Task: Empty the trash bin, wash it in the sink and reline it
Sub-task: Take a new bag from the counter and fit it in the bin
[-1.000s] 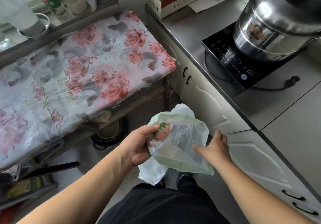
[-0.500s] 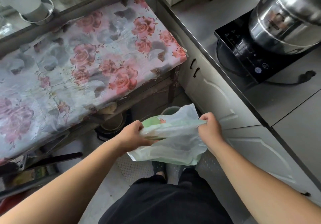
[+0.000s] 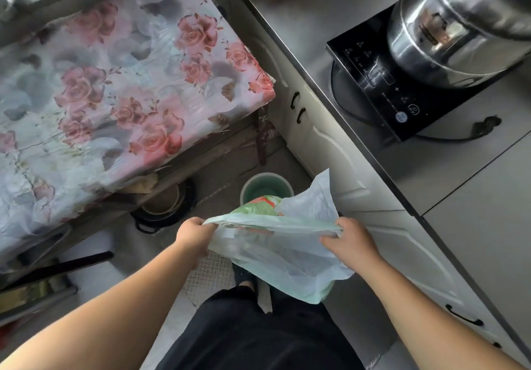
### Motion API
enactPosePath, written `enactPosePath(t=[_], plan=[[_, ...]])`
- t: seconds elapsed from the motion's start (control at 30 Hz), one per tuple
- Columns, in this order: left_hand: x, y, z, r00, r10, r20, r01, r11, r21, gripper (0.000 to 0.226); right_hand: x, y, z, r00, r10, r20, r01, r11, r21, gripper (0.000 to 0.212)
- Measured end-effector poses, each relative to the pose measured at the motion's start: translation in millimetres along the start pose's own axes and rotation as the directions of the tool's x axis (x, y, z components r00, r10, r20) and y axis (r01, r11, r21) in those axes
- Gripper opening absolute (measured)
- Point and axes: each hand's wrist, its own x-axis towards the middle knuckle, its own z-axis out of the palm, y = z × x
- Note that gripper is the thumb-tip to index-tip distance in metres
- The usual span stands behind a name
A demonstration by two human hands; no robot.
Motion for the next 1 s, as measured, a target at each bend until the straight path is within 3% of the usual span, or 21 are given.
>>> enactPosePath(t=[0.07, 0.17, 0.33, 0.47, 0.53, 0.67, 0.77, 0.9, 1.0], plan=[[5.2, 4.0, 17.5, 0.996, -0.066, 0.06, 0.077, 0.974, -0.213, 0.015, 17.2, 10.0, 3.1, 0.999, 0.009, 0.052, -0.007, 0.999, -0.054, 0.024], [23.1, 12.4, 46.7, 0.994, -0.05, 0.1, 0.078, 0.949, -0.305, 0.034, 51.2, 23.0, 17.0, 0.992, -0.012, 0.122, 0.019, 0.998, -0.059, 0.02], [90.8, 4.5, 106.3, 0.993, -0.077, 0.089, 0.097, 0.964, -0.247, 0.041, 125.6, 47.5, 64.9, 0.982, 0.049, 0.182, -0.061, 0.996, 0.062, 0.011], [163.4, -7.1, 153.0, 0.983, -0.158, 0.09, 0.174, 0.958, -0.227, 0.039, 188.4, 66.2, 113.8, 0.99, 0.094, 0.103, -0.106, 0.987, 0.117, 0.016], [196.9, -13.7, 175.7, 0.98, -0.14, 0.144, 0.166, 0.969, -0.185, 0.025, 217.5, 73.8, 136.7, 0.996, 0.08, 0.039, -0.084, 0.987, 0.135, 0.012], [254.3, -29.2, 207.4, 0.98, -0.167, 0.105, 0.193, 0.918, -0.346, 0.022, 265.7, 83.8, 179.3, 0.991, 0.095, -0.097, -0.077, 0.982, 0.17, 0.038], [292.0, -34.1, 221.9, 0.987, -0.124, 0.099, 0.152, 0.916, -0.371, 0.023, 288.4, 79.2, 204.0, 0.99, 0.13, -0.055, -0.11, 0.954, 0.279, 0.022], [326.8, -35.8, 224.6, 0.996, -0.073, 0.048, 0.086, 0.926, -0.369, 0.02, 316.7, 72.5, 232.2, 0.998, 0.06, -0.037, -0.044, 0.937, 0.346, 0.004], [345.2, -34.7, 228.9, 0.991, -0.083, 0.102, 0.111, 0.945, -0.309, 0.011, 339.2, 71.6, 255.7, 0.998, 0.009, 0.065, -0.031, 0.938, 0.345, 0.019]])
